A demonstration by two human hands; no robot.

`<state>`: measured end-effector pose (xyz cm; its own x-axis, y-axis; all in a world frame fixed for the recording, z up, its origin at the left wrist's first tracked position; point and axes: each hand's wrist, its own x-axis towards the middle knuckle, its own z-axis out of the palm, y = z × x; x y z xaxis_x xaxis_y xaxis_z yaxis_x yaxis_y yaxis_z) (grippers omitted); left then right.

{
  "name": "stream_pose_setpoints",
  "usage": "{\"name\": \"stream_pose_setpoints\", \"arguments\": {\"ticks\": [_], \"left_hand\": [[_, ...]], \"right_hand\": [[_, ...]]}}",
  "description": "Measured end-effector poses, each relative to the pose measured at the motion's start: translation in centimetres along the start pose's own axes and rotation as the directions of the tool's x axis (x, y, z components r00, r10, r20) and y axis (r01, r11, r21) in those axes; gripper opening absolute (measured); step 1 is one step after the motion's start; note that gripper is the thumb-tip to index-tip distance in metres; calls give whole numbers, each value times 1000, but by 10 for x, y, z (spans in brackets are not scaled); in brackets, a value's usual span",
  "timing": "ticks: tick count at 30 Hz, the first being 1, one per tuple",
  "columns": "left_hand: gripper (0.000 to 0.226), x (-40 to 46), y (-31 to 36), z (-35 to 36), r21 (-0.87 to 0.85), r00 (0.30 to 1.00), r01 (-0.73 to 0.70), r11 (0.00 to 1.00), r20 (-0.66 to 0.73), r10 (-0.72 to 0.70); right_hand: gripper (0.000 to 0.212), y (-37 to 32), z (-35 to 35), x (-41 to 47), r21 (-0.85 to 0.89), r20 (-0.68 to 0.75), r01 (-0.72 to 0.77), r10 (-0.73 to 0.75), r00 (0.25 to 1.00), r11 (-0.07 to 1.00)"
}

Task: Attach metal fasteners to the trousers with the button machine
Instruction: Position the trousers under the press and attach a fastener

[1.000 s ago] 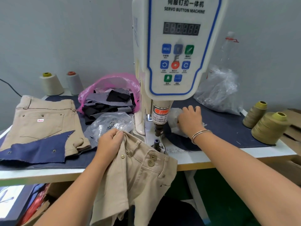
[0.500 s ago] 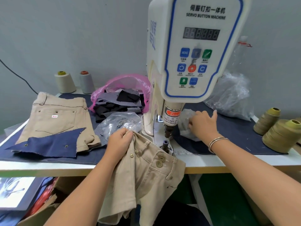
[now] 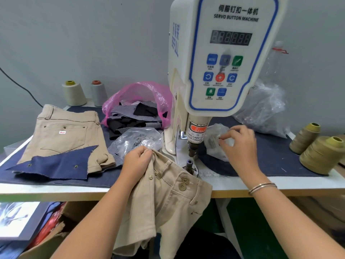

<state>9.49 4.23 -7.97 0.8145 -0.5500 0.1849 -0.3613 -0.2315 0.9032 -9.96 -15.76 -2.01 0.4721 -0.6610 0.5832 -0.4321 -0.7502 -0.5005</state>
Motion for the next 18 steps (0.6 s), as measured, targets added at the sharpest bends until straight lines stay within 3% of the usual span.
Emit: {"name": "stream_pose_setpoints", "arguments": {"ticks": [1,2,4,5,8,10,18], "left_hand": [[31,0,-1,0,3,1000,5,1000,-1,-5],[31,0,-1,0,6,1000,9,1000,-2,-9],[31,1,-2,0,8,1000,12,1000,0,-12],[31,1,-2,0,7,1000,10,1000,-2,-10],[31,0,-2,0,14,1000,3,1000,-7,-3],[31,0,-2,1,20,1000,-3,1000,-5,3],[32,1,-2,0,11,1000,-1,1000,0,1]], "right_hand": [[7,-11,-2,-9,190,98,-158,141,985,969],[8,-23,-2,-18,359,270,-352,265,926,864],[6,-40,2,-36,472,602,-678,356,715,563],[6,-45,5,-44,474,698,-764,342,629,438],[8,-52,11,-52,487,802,-858,304,514,165],[12,-52,11,-50,473,833,-879,296,467,56],[7,-60,10,-48,420,888,-894,272,370,-154]]}}
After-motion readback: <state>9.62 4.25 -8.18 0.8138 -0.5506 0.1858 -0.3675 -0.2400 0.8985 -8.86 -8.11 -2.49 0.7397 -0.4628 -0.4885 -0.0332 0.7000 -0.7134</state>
